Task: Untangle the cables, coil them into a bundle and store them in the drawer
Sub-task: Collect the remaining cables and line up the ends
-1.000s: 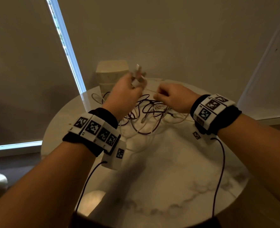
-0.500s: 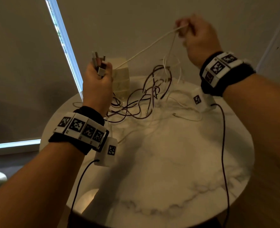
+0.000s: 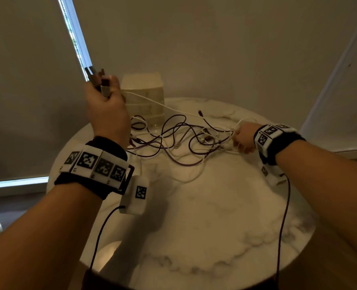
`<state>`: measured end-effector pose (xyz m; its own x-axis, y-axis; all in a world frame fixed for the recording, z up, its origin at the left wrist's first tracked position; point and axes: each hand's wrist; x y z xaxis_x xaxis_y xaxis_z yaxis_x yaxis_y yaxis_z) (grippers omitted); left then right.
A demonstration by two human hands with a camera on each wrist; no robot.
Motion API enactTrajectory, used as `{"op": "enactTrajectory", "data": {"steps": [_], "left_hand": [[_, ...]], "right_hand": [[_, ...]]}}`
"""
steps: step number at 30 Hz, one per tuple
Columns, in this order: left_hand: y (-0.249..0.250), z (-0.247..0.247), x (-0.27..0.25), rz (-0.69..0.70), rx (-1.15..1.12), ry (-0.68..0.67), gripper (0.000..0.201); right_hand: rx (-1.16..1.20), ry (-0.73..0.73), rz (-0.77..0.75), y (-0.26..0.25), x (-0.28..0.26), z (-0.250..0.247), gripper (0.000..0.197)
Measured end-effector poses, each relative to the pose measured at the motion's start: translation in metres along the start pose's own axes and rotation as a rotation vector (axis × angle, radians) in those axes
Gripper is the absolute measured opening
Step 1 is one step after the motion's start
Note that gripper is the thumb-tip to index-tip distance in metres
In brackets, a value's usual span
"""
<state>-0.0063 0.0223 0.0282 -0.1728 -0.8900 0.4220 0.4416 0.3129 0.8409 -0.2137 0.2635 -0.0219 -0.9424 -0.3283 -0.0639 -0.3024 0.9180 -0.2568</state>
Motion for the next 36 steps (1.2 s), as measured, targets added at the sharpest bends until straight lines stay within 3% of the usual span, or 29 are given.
{"op": "enactTrajectory", "data": {"steps": [2, 4, 7, 8, 10, 13, 16, 18, 20, 22, 25, 29, 32, 34, 36], "left_hand": [[-0.005, 0.001, -0.003, 0.010, 0.049, -0.071, 0.016], [-0.010, 0.003, -0.009, 0.037, 0.107, -0.130, 0.015], [-0.017, 0.005, -0.017, 0.057, 0.138, -0.154, 0.012], [-0.018, 0.006, -0.019, 0.051, 0.147, -0.155, 0.012], [-0.023, 0.005, -0.020, 0.015, 0.154, -0.164, 0.012], [-0.026, 0.002, -0.020, -0.032, 0.201, -0.185, 0.021], [-0.027, -0.001, -0.019, -0.019, 0.268, -0.224, 0.018], [-0.029, -0.002, -0.018, -0.021, 0.287, -0.242, 0.017], [-0.031, -0.004, -0.017, -0.039, 0.295, -0.247, 0.018], [-0.032, -0.004, -0.016, -0.050, 0.314, -0.241, 0.018], [-0.033, -0.003, -0.018, -0.085, 0.311, -0.256, 0.017], [-0.030, -0.002, -0.021, -0.097, 0.446, -0.351, 0.020], [-0.029, -0.002, -0.023, -0.265, 0.538, -0.501, 0.020], [-0.029, -0.003, -0.025, -0.341, 0.567, -0.527, 0.021], [-0.029, -0.003, -0.027, -0.287, 0.588, -0.478, 0.023]], "right_hand": [[-0.008, 0.045, -0.035, -0.012, -0.001, -0.013, 0.029], [0.027, 0.255, -0.170, -0.028, 0.004, -0.038, 0.033], [0.640, 0.708, -0.436, -0.059, -0.002, -0.087, 0.035], [0.769, 0.807, -0.533, -0.068, -0.006, -0.100, 0.036], [0.838, 0.860, -0.671, -0.079, -0.009, -0.108, 0.043], [0.608, 0.663, -0.585, -0.076, -0.009, -0.087, 0.046], [0.073, 0.223, -0.279, -0.054, -0.005, -0.039, 0.054], [-0.016, 0.084, -0.109, -0.037, -0.005, -0.013, 0.060], [-0.050, 0.051, -0.086, -0.025, 0.000, 0.004, 0.034], [-0.188, -0.002, -0.111, -0.018, -0.001, 0.013, 0.024], [-0.297, 0.025, -0.130, -0.009, 0.000, 0.026, 0.038], [-0.360, 0.053, -0.140, -0.004, -0.002, 0.031, 0.039], [-0.384, 0.069, -0.141, 0.002, -0.007, 0.034, 0.041], [-0.356, 0.073, -0.148, 0.005, -0.010, 0.034, 0.038], [-0.207, 0.136, -0.182, -0.003, -0.018, 0.029, 0.031]]}}
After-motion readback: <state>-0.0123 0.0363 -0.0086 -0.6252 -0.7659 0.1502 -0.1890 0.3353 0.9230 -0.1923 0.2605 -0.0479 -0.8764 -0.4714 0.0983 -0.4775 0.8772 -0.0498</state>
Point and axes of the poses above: each hand's wrist, its own x-axis towards the middle knuckle, its own z-axis out of the palm, y = z × x, and after that the axes turned 11 degrees about y, right-handed
